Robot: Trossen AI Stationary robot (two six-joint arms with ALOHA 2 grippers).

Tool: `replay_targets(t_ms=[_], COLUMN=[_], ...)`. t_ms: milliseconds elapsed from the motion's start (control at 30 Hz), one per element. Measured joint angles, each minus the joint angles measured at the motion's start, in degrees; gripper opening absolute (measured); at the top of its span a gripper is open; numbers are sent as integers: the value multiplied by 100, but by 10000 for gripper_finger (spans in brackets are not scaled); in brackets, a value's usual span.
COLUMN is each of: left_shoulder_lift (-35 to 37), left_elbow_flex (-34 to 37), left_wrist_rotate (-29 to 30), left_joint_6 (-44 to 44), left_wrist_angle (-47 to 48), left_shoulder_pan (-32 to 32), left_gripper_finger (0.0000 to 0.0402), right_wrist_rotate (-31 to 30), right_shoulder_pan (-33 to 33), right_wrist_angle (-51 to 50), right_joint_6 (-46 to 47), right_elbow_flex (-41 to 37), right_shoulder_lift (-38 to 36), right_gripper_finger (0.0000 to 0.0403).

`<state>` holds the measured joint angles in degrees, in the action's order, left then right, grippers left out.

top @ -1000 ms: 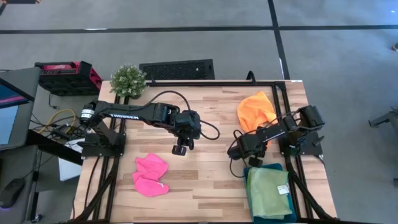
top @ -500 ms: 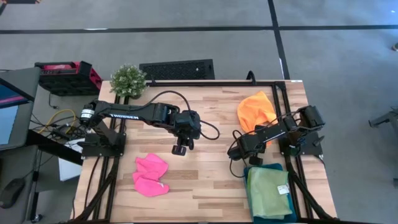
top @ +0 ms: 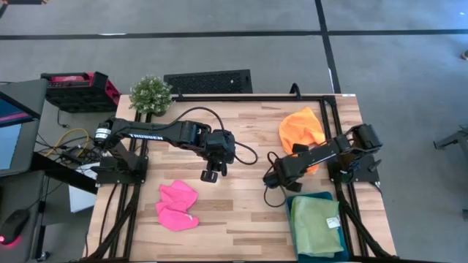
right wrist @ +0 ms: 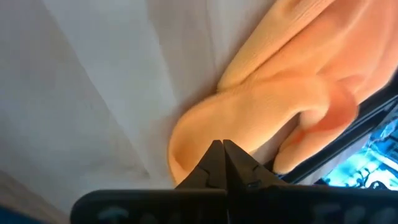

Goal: Fold microfiber towels
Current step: Fold the orange microfiber towel

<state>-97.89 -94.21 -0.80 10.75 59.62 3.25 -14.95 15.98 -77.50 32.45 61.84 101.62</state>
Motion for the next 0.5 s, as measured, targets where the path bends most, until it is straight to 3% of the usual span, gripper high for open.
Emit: replay_targets(t_ms=[200,500], left_shoulder_lift=[0,0], left_elbow_flex=[0,0], left_wrist_rotate=[-2,-2], left_joint_6=[-74,-71], left_wrist_angle=[19,54], left_shoulder_pan=[0,0], left_gripper_finger=[128,128], right_wrist_rotate=[55,1090], right_shoulder_pan=[1,-262], right_wrist_angle=[-541,-1138], right_joint_6=[-146,-249], right_elbow_flex=[215,215], right_shoulder_lift=[-7,-7], right_gripper_finger=[5,44])
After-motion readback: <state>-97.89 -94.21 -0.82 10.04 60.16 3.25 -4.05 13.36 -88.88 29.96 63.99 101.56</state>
